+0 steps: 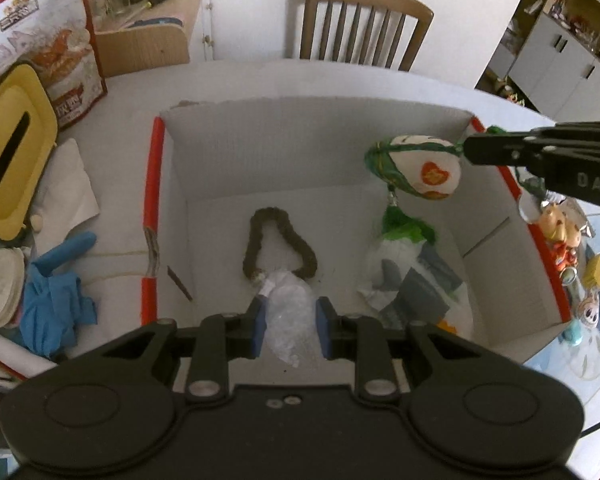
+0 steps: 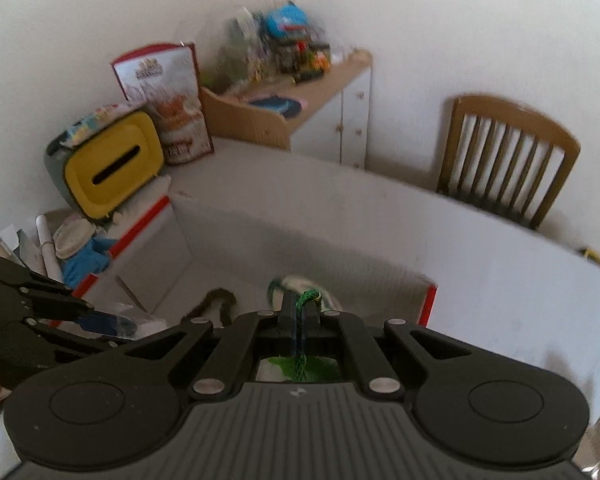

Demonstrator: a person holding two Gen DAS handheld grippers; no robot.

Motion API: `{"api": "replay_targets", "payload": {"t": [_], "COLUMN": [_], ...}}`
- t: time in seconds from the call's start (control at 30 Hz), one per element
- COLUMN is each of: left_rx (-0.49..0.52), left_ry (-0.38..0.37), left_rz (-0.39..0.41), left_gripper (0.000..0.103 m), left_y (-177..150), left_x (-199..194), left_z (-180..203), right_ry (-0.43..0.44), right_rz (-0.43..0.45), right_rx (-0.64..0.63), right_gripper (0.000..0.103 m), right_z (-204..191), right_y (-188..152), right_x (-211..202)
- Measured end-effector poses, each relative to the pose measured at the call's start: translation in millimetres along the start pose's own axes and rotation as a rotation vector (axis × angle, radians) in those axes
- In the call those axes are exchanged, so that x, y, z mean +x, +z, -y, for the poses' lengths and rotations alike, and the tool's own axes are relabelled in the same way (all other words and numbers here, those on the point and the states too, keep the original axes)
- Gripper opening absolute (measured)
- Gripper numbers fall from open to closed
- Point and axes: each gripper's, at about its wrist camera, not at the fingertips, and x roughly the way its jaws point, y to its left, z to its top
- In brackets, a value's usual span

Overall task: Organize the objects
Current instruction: 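Carry the pouch and the clear bag with both grippers over the red box, then open the right gripper to drop the pouch while the left releases the clear bag into the box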

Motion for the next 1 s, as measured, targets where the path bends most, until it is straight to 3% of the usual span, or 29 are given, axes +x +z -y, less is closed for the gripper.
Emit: {"api": "replay_targets", "payload": {"t": [0.37,0.7,1.0], "left_rx": [0.041,0.05,0.021], "left_ry": [-0.001,-0.003,-0.014], "left_rz": [-0.065,-0.115,-0.128], "left_gripper": [0.025,0.027,0.036], "left_y": [3,5,1], "left_x": [24,36,42], "left_z": [7,6,2], "right_ry": [0.058,0.067,0.094], "right_rz": [-0.144,-0.19,-0.2], "right_rx": [0.06,0.033,0.049], "right_gripper": [0.002,0.003,0.008], "right_z": [8,4,4], "right_y": [-25,-39,-50], "right_x": [33,35,23]}}
